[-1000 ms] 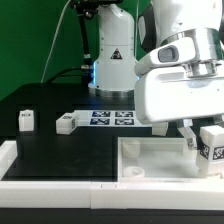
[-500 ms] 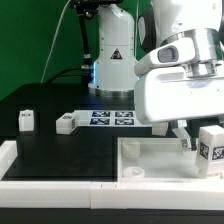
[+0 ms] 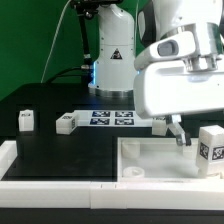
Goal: Assemble one leg
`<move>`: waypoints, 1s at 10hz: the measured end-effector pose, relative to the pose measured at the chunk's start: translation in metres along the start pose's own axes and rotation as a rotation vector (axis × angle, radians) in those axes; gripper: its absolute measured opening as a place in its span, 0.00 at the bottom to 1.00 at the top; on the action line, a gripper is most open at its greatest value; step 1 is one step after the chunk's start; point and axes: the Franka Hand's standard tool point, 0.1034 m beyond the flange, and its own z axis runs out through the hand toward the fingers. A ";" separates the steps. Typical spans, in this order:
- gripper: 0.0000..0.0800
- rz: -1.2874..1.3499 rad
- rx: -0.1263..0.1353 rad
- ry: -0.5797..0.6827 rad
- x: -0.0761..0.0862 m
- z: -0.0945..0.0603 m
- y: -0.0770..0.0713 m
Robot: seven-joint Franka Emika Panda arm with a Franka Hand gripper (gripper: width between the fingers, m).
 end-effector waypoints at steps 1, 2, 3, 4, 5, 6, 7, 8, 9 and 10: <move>0.81 -0.003 0.001 -0.019 0.006 -0.009 0.003; 0.81 -0.003 0.002 -0.031 0.012 -0.018 0.007; 0.81 -0.003 0.005 -0.044 0.016 -0.021 0.007; 0.81 -0.007 0.015 -0.077 0.012 -0.019 0.003; 0.81 -0.007 0.021 -0.097 0.010 -0.018 0.002; 0.81 -0.002 0.039 -0.165 0.006 -0.017 -0.003; 0.81 0.013 0.069 -0.295 0.002 -0.019 -0.009; 0.81 0.041 0.084 -0.388 0.005 -0.015 -0.011; 0.81 0.044 0.098 -0.473 0.002 -0.012 -0.011; 0.81 0.040 0.119 -0.593 0.001 -0.011 -0.011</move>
Offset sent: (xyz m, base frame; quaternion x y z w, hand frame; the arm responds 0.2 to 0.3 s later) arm 0.0000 0.0000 0.0000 0.0000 -0.0899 0.0000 0.9960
